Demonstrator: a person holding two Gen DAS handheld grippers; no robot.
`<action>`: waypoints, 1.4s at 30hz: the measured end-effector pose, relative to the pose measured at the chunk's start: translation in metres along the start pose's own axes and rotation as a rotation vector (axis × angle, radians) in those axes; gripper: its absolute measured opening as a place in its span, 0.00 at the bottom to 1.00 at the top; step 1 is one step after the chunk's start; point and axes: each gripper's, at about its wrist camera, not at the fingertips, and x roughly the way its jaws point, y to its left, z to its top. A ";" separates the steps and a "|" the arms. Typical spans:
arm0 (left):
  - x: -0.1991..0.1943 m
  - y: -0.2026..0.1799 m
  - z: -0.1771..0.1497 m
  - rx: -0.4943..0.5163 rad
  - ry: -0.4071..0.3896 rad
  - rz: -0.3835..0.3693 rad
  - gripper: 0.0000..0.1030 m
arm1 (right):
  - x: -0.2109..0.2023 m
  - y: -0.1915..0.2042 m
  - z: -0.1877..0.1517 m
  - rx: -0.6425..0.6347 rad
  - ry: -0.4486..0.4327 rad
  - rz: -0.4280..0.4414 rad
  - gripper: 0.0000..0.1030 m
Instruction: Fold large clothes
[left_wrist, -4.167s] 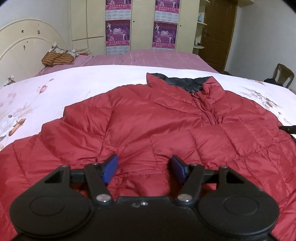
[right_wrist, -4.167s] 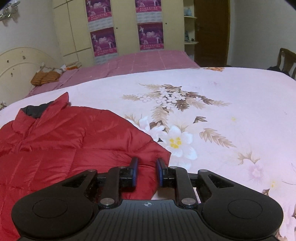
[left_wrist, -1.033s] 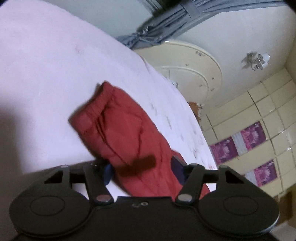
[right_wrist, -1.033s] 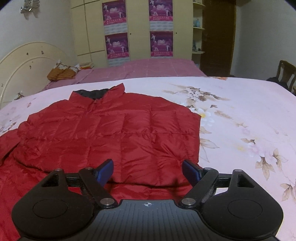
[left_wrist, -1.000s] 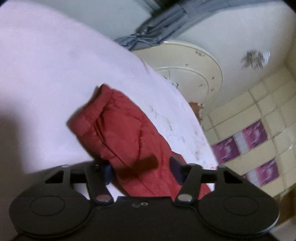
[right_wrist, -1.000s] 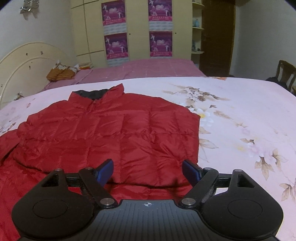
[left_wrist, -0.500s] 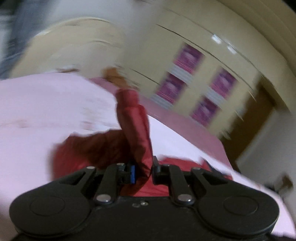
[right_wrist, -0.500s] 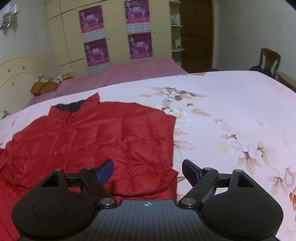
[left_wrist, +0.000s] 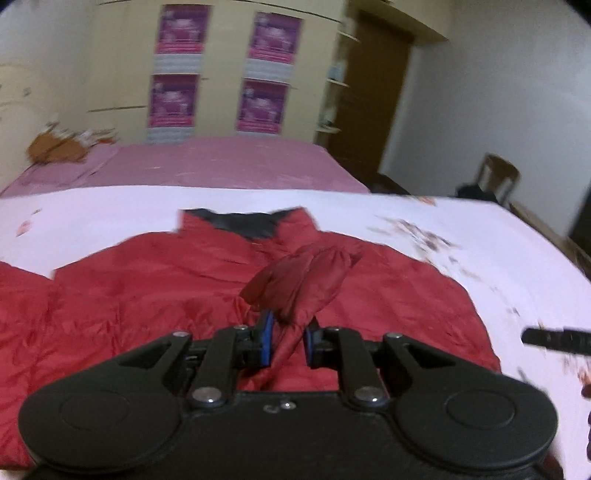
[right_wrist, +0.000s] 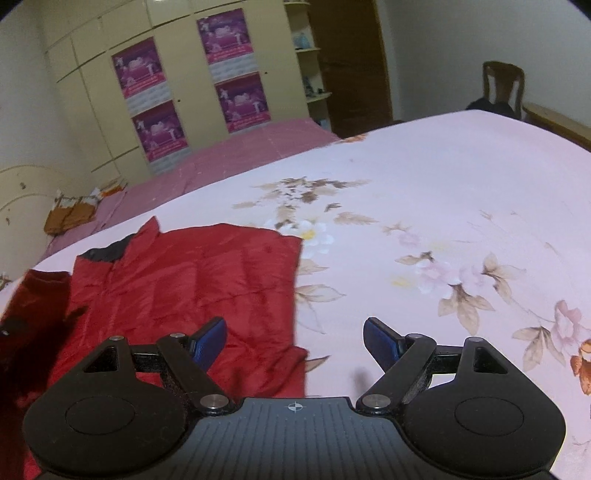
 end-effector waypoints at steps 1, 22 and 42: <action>0.005 -0.008 -0.001 0.020 0.004 -0.010 0.16 | 0.000 -0.004 0.000 0.007 0.000 -0.001 0.79; 0.006 -0.079 -0.022 0.141 0.055 -0.167 0.74 | -0.007 -0.045 0.010 0.096 0.023 0.037 0.79; -0.043 0.122 -0.053 -0.123 0.020 0.174 0.46 | 0.043 0.041 0.003 0.115 0.198 0.390 0.17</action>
